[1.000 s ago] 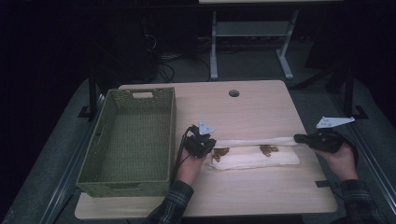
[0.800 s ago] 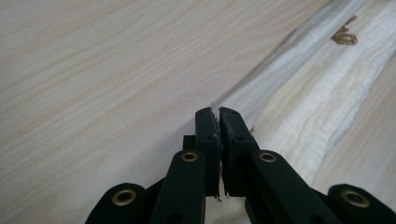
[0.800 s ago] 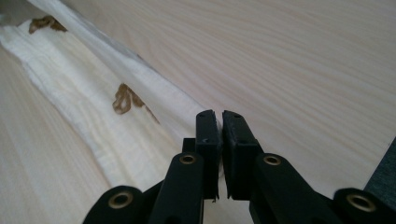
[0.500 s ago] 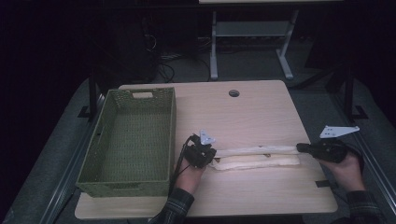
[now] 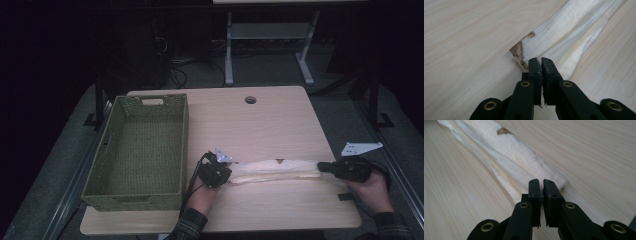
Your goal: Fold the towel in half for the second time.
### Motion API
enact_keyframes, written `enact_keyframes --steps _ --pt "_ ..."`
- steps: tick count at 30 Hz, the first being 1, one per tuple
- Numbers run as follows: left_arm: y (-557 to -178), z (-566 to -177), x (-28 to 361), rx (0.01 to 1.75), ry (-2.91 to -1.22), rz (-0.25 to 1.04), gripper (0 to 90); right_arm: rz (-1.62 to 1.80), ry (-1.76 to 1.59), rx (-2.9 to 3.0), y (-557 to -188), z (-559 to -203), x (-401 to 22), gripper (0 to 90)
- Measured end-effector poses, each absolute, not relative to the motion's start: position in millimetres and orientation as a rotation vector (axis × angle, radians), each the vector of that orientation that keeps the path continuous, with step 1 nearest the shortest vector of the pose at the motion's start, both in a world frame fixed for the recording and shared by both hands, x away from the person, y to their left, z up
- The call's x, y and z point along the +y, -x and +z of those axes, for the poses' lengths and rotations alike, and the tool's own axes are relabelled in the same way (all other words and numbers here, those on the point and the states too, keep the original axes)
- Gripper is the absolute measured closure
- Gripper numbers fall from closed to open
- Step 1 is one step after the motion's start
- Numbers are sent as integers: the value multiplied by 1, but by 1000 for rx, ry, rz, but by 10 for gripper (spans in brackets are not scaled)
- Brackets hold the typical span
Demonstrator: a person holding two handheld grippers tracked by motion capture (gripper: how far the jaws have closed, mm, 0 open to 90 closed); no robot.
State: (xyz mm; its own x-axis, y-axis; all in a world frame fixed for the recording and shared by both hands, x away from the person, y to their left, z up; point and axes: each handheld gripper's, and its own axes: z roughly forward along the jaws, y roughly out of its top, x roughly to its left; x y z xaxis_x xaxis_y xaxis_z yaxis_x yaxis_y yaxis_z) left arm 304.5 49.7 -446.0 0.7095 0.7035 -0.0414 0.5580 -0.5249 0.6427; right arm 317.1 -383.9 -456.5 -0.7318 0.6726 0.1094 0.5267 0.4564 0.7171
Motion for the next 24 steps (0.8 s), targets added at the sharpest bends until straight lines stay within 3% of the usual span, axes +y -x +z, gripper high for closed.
enact_keyframes --steps 4,7,15,24 --pt "-304 -440 49 936 -2262 293 833 1148 -1055 2501 -316 -453 -385 751" --pt "-304 -427 53 914 -2219 301 791 1247 -1060 2450 -315 -443 -391 729" --pt "-310 -422 52 895 -2192 276 840 1231 -1055 2473 -320 -442 -383 866" --pt "-307 -446 37 886 -2283 189 854 1183 -1044 2536 -312 -452 -376 880"
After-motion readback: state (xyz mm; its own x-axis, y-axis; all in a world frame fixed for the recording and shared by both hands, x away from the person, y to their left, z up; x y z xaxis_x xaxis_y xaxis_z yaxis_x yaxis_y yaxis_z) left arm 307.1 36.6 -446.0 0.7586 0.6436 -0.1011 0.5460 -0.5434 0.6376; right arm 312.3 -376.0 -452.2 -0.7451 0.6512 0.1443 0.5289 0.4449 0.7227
